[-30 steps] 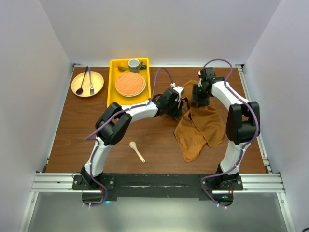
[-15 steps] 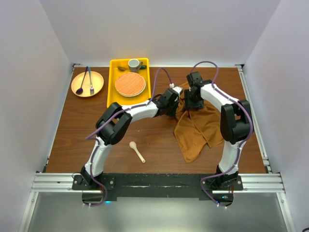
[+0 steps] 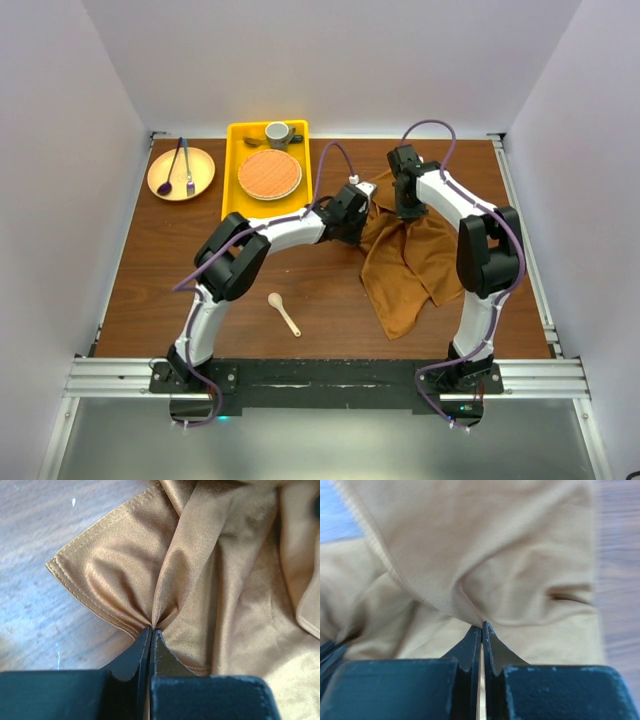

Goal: Fold the napkin, place the utensils inside, and roll it up
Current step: Flatten the napkin out

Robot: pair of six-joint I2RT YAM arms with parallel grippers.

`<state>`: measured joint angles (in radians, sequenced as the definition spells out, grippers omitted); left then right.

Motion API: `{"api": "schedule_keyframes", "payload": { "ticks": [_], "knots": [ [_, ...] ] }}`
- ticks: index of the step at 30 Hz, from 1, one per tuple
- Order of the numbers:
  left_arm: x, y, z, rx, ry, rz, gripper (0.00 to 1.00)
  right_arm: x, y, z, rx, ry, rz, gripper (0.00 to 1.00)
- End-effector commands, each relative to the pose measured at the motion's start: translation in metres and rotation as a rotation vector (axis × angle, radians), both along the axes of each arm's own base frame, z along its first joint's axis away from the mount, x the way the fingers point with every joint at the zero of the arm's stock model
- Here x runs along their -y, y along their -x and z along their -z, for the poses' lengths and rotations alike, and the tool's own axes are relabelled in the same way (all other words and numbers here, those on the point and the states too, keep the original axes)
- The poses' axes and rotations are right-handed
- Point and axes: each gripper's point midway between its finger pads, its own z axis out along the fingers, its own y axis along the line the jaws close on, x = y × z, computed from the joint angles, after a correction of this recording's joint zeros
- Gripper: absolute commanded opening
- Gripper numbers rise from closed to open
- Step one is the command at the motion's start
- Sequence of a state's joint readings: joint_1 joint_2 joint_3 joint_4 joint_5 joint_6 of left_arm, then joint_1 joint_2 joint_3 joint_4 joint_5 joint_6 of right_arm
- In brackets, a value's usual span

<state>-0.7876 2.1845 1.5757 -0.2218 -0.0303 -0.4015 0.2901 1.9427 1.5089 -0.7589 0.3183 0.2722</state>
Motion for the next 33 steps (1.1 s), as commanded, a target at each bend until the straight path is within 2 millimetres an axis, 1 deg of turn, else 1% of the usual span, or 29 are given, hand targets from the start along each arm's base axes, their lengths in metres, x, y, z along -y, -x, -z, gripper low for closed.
{"api": "schedule_keyframes", "payload": {
  "ticks": [1,2,3,5,6,7,8,9,11,12,13,15,16,17,18,19,20,21,22,23,24,25,26,27,28,29,30,32,33],
  "knots": [
    [-0.004,0.007,-0.028,0.01,0.037,0.002,0.0,0.053,-0.015,-0.053,0.17,0.197,0.171,0.0],
    [-0.008,0.013,-0.025,-0.004,0.03,0.0,0.0,0.072,-0.019,-0.062,0.212,0.261,0.229,0.0],
    [-0.012,0.014,-0.025,-0.007,0.026,-0.016,0.0,0.094,-0.024,-0.067,0.235,0.278,0.29,0.0],
    [-0.022,0.02,-0.025,-0.01,0.006,-0.029,0.0,0.12,-0.042,-0.083,0.324,0.317,0.366,0.0],
    [-0.027,0.02,-0.026,0.0,-0.006,-0.038,0.0,0.142,-0.046,-0.08,0.31,0.36,0.387,0.0],
    [-0.03,0.02,-0.032,0.015,-0.009,-0.043,0.0,0.154,-0.056,-0.09,0.341,0.371,0.405,0.0],
    [-0.035,0.021,-0.03,0.018,-0.025,-0.046,0.0,0.165,-0.068,-0.092,0.37,0.382,0.42,0.0],
    [-0.039,0.02,-0.031,0.035,-0.045,-0.046,0.0,0.182,-0.074,-0.083,0.342,0.392,0.423,0.0],
    [-0.045,0.017,-0.035,0.043,-0.065,-0.055,0.0,0.193,-0.099,-0.098,0.409,0.4,0.434,0.0],
    [-0.049,0.016,-0.034,0.049,-0.081,-0.064,0.0,0.215,-0.101,-0.099,0.399,0.435,0.442,0.0],
    [-0.052,0.013,-0.037,0.057,-0.081,-0.074,0.0,0.217,-0.115,-0.088,0.392,0.425,0.423,0.0],
    [-0.055,0.01,-0.037,0.066,-0.088,-0.092,0.0,0.224,-0.127,-0.075,0.376,0.415,0.414,0.0],
    [-0.056,0.008,-0.038,0.069,-0.091,-0.095,0.0,0.225,-0.142,-0.064,0.367,0.39,0.407,0.0],
    [-0.059,0.008,-0.04,0.062,-0.108,-0.101,0.0,0.222,-0.14,-0.05,0.303,0.374,0.398,0.0],
    [-0.062,0.005,-0.041,0.067,-0.122,-0.129,0.0,0.22,-0.156,-0.068,0.346,0.346,0.397,0.01],
    [-0.062,0.003,-0.047,0.071,-0.121,-0.141,0.0,0.202,-0.168,-0.062,0.335,0.24,0.34,0.13],
    [-0.064,0.004,-0.047,0.063,-0.127,-0.147,0.0,0.189,-0.161,-0.028,0.215,0.166,0.301,0.24],
    [-0.062,0.005,-0.048,0.06,-0.123,-0.132,0.0,0.175,-0.168,-0.041,0.244,0.119,0.289,0.46],
    [-0.058,0.003,-0.053,0.064,-0.113,-0.12,0.0,0.168,-0.163,-0.044,0.239,0.106,0.301,0.57],
    [-0.055,0.003,-0.055,0.062,-0.106,-0.107,0.09,0.161,-0.154,-0.061,0.257,0.07,0.341,0.65],
    [-0.052,0.004,-0.058,0.06,-0.096,-0.091,0.15,0.149,-0.143,-0.056,0.228,0.038,0.345,0.66],
    [-0.048,0.001,-0.066,0.07,-0.078,-0.084,0.35,0.139,-0.138,-0.059,0.226,-0.001,0.337,0.69],
    [-0.044,0.0,-0.071,0.077,-0.064,-0.074,0.43,0.137,-0.127,-0.08,0.251,0.008,0.365,0.7],
    [-0.04,0.002,-0.076,0.076,-0.044,-0.054,0.49,0.136,-0.113,-0.072,0.213,0.024,0.381,0.73],
    [-0.035,-0.001,-0.084,0.089,-0.024,-0.045,0.53,0.133,-0.104,-0.071,0.196,0.011,0.384,0.74],
    [-0.032,-0.002,-0.089,0.094,-0.013,-0.034,0.54,0.129,-0.094,-0.07,0.175,-0.016,0.402,0.74],
    [-0.029,-0.001,-0.094,0.097,-0.006,-0.018,0.54,0.127,-0.076,-0.067,0.14,-0.021,0.405,0.74],
    [-0.025,-0.005,-0.102,0.108,0.009,-0.005,0.55,0.129,-0.058,-0.068,0.114,-0.001,0.422,0.72],
    [-0.021,-0.003,-0.104,0.103,0.022,0.012,0.54,0.132,-0.041,-0.062,0.09,0.009,0.425,0.71]
  ]
}}
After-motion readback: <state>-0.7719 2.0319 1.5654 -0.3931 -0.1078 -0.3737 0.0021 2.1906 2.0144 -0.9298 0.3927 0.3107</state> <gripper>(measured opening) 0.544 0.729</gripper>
